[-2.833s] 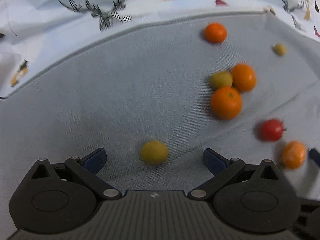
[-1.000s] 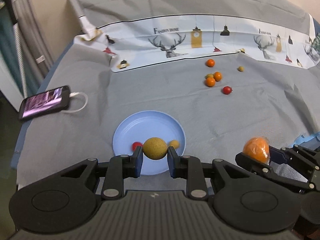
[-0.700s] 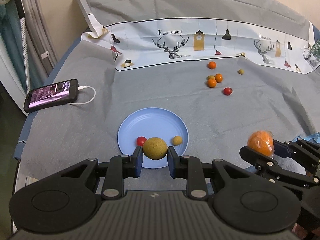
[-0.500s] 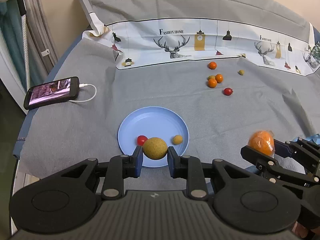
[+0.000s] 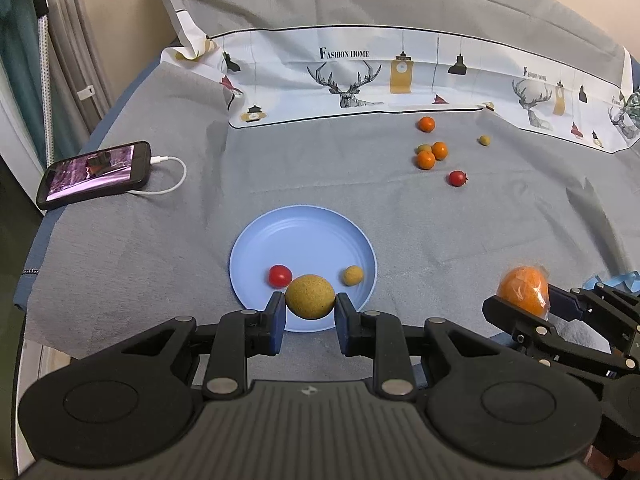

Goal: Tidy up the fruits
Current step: 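Carry the yellow fruit and wrapped orange over the blue plate, then open both tools to drop the fruits onto the blue plate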

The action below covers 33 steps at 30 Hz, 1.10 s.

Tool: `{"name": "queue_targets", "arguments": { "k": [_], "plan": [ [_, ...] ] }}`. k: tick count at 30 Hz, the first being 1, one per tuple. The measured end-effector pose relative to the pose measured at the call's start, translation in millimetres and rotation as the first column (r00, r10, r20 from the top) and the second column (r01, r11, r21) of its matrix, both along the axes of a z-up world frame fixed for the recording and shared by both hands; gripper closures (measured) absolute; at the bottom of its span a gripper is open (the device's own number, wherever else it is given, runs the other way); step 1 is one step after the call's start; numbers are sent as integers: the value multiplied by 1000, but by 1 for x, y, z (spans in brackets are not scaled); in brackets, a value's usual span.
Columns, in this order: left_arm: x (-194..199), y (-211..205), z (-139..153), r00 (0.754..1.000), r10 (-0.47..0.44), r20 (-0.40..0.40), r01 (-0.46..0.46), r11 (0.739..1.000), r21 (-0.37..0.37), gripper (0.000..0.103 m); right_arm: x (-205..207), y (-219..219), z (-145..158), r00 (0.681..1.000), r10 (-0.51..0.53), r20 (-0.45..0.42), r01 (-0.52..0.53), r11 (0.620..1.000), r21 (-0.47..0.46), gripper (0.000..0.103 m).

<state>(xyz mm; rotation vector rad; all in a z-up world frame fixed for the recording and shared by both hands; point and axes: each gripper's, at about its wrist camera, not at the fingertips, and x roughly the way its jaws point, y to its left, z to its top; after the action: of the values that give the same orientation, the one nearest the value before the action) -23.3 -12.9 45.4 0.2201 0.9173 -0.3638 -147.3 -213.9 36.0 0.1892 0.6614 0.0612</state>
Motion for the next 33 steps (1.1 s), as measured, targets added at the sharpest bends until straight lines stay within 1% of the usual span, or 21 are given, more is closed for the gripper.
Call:
{"name": "queue_targets", "arguments": {
  "k": [6,15,22,28,33],
  "plan": [
    [8,3,-6,1000,16,-10,-16,1000,5,74,5,0,-5,1000,0,-20,0,1000,4,63],
    [32,12,-15,998,57,-24,-57,998,11,74,21,3,-16,999,6,-52,-6,1000,-7,63],
    [58,10,-30,996,71,-50,-69,997,28,74,46,12,-30,996,30,-80,-31,999,-12,63],
    [87,2,-46,994,72,-82,-70,997,27,74,75,18,-46,992,54,-113,-55,998,-10,63],
    [110,-7,-63,993,69,-90,-65,997,49,74,101,22,-64,987,69,-146,-71,997,-11,63]
  ]
}}
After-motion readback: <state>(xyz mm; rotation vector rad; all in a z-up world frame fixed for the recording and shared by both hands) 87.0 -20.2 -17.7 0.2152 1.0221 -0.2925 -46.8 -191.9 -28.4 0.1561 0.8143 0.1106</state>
